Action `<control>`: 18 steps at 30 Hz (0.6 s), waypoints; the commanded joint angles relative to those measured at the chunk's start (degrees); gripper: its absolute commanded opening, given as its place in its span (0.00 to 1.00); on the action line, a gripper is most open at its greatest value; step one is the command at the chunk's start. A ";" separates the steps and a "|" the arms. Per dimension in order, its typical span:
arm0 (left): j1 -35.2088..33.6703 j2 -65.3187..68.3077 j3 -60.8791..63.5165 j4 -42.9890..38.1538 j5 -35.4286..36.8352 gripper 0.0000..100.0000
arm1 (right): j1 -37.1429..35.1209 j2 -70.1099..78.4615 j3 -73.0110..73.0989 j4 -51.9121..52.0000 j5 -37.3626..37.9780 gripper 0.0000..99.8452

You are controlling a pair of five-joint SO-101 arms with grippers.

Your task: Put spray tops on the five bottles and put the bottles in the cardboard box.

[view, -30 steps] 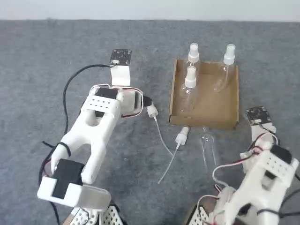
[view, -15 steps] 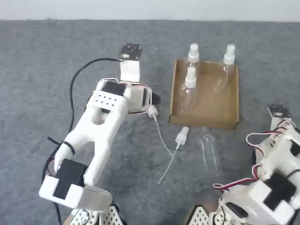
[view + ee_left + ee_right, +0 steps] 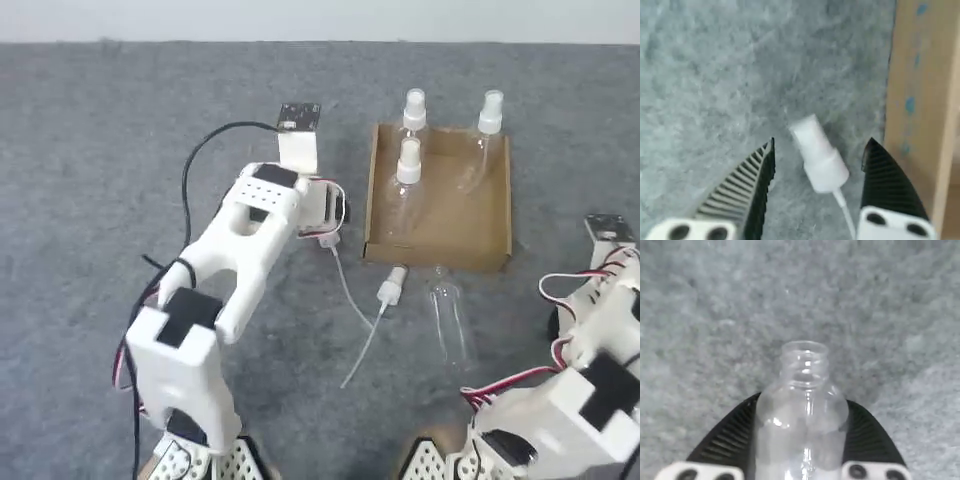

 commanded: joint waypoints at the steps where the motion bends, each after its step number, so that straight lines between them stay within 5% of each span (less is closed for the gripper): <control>1: -0.09 2.37 -6.20 -1.23 2.11 0.25 | -0.31 1.71 -6.95 -0.66 -0.88 0.11; 6: -0.35 7.38 -8.48 -1.23 2.37 0.24 | -0.31 1.71 -8.18 -0.66 -0.70 0.11; 12: -0.35 7.03 -8.22 -0.62 1.93 0.09 | -1.19 1.63 -9.93 1.80 -0.70 0.11; 18: -0.26 2.20 -6.64 4.57 -4.57 0.04 | -3.56 -0.75 -12.40 5.14 -0.88 0.11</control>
